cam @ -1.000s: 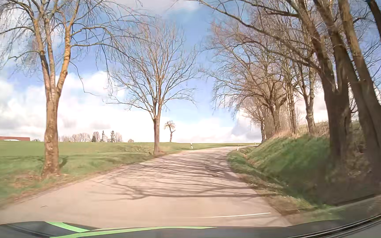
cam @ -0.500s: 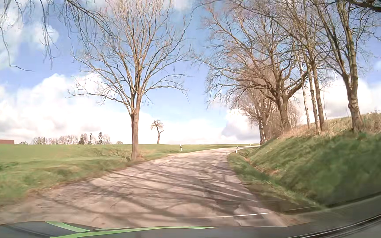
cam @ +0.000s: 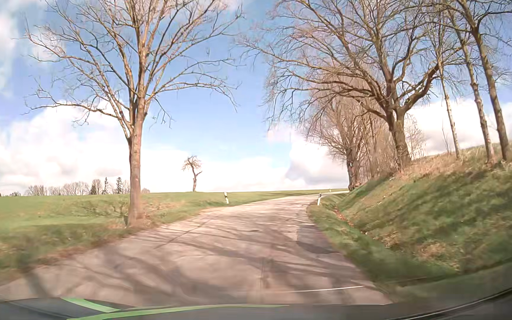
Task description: Follow the waypoints while adhering to traffic rules and regulations
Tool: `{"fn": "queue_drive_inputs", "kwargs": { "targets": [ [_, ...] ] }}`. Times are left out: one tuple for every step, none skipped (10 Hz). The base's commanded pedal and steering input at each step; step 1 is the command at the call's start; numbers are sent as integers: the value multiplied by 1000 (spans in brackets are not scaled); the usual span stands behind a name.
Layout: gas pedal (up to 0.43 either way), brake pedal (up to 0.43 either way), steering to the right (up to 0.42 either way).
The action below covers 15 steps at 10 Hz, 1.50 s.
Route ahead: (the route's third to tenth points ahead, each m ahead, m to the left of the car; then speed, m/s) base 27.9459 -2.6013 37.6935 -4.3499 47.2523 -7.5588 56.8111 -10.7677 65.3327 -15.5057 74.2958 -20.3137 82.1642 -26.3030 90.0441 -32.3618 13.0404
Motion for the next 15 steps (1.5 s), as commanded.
{"fn": "queue_drive_inputs", "kwargs": {
  "targets": [
    [110,0,25],
    [110,0,25],
    [110,0,24],
    [110,0,24],
    [110,0,25],
    [110,0,25],
    [110,0,26],
    [110,0,26],
    [110,0,27],
    [110,0,27],
    [110,0,27],
    [118,0,28],
    [118,0,27],
    [118,0,28],
    [118,0,29]
  ]
}}
